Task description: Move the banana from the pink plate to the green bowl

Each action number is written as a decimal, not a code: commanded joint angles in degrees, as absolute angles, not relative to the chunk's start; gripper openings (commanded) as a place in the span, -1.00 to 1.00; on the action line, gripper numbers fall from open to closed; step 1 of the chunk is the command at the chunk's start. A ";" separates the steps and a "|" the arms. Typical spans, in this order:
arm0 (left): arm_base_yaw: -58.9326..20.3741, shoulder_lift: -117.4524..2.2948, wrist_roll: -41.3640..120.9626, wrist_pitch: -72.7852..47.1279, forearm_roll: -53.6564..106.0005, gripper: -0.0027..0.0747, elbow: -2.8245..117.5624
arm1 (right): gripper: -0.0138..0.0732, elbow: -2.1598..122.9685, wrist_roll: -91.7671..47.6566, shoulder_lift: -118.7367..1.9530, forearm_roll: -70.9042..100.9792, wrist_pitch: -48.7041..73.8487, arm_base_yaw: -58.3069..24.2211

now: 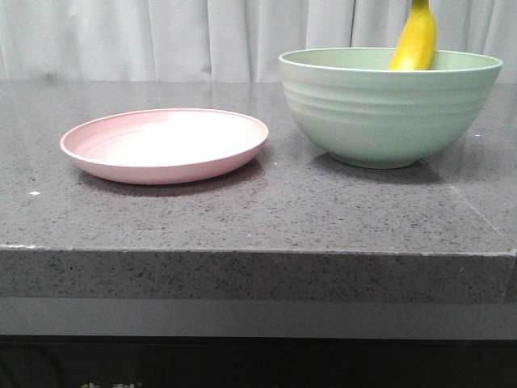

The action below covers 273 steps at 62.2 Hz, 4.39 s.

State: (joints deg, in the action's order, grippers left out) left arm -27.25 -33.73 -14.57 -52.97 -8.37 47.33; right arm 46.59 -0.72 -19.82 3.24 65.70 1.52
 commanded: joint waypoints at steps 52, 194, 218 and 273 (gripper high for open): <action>-27.62 -32.65 -15.28 -43.95 -8.68 -0.98 46.24 | -0.84 44.72 -0.64 -18.45 6.86 62.99 1.78; -3.61 1.58 -3.67 2.69 4.19 -0.98 -0.46 | -0.84 44.72 -0.64 -18.50 6.86 63.66 1.78; -3.61 1.58 -3.67 2.69 4.19 -0.98 -0.46 | -0.84 44.72 -0.64 -18.50 6.86 63.66 1.78; -3.61 1.58 -3.67 2.69 4.19 -0.98 -0.46 | -0.84 0.95 -0.69 1.97 3.02 10.59 1.19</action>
State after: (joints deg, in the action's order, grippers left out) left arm -3.71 0.34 -3.73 -2.01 3.75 -0.19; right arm 1.77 -0.59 0.53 3.66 18.51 1.52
